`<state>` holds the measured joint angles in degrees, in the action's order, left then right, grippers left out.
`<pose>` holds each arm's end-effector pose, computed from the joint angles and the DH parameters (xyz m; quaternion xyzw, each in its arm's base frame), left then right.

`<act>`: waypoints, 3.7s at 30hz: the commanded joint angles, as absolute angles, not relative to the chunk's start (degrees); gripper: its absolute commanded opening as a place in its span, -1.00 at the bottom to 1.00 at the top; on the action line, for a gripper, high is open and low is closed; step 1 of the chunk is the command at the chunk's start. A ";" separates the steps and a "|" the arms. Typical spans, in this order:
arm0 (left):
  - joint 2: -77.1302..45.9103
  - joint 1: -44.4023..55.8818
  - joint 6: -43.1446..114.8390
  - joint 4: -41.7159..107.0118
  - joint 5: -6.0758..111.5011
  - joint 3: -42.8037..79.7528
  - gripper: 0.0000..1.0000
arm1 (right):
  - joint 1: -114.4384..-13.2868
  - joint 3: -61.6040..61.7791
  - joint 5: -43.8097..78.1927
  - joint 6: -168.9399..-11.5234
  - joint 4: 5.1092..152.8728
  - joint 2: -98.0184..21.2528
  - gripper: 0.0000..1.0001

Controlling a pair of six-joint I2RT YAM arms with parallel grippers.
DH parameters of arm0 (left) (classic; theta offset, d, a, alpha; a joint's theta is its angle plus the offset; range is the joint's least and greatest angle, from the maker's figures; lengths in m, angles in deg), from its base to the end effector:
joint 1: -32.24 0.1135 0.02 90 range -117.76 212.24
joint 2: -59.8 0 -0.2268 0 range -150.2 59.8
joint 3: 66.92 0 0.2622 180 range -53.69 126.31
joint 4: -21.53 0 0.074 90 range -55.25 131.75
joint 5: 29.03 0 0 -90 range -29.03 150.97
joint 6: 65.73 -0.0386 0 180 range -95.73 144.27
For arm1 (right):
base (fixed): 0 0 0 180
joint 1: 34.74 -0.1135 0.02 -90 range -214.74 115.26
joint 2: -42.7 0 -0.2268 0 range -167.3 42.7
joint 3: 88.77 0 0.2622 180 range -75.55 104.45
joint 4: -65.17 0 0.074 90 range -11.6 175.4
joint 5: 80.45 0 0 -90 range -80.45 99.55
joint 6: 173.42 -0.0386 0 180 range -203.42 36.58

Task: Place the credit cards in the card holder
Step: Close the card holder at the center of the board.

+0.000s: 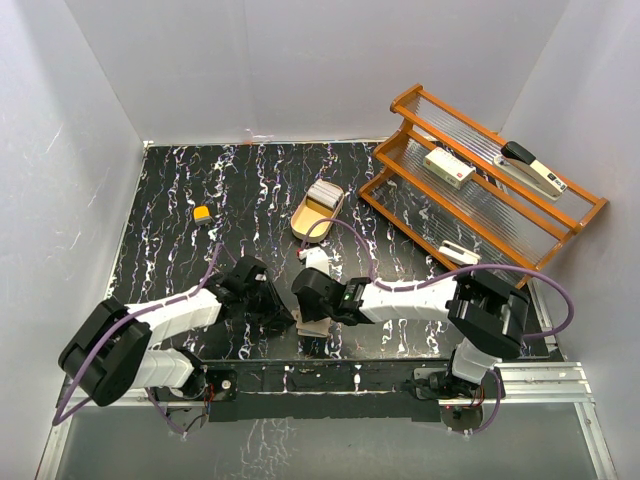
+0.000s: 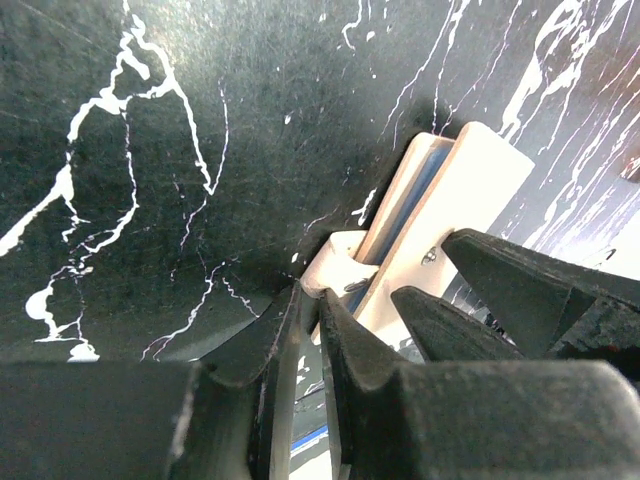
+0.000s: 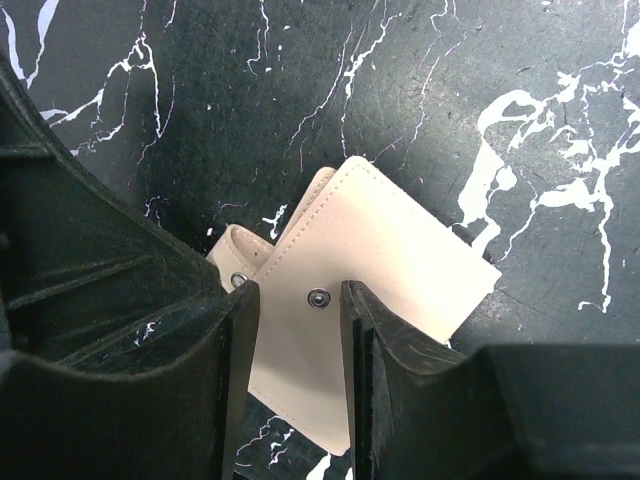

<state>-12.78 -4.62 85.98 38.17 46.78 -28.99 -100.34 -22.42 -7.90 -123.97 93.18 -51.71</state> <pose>0.1843 -0.1500 0.0939 -0.1615 0.9231 -0.3253 0.1262 0.1471 0.2964 0.1243 -0.1618 0.9325 0.1434 0.2893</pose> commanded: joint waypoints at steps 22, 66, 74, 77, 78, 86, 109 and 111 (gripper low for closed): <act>-4.75 -0.12 87.22 36.85 45.95 -32.70 -0.59 | -100.21 -26.33 -5.85 -119.60 92.90 -50.55 -0.25; -7.46 2.92 79.79 41.50 38.91 -26.13 -0.39 | -100.13 -39.58 -4.18 -112.52 76.28 -41.45 -0.50; -15.94 6.37 74.88 39.96 33.60 -20.23 -0.37 | -100.05 -35.80 -5.24 -101.48 77.03 -42.64 -0.50; -22.75 6.57 72.48 40.40 29.62 -17.66 -0.36 | -100.03 -33.93 -5.90 -101.89 80.45 -41.67 -0.48; -24.30 6.58 71.48 42.31 30.26 -16.66 -0.36 | -100.04 -33.56 -5.82 -102.63 81.32 -41.00 -0.48; -23.09 6.58 76.38 36.22 28.09 -22.31 -0.60 | -100.04 -30.37 -5.54 -120.74 87.11 -38.25 -0.41; -22.68 6.49 85.46 21.30 24.75 -32.62 -0.75 | -100.04 -31.83 -6.90 -141.12 83.42 -42.38 -0.21; -22.45 6.49 86.12 20.58 24.68 -32.96 -0.75 | -100.04 -32.10 -7.28 -141.77 83.57 -42.54 -0.20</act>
<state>-22.92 6.31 84.47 21.80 25.99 -31.94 -100.25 -33.00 -4.51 -139.10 84.64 -42.25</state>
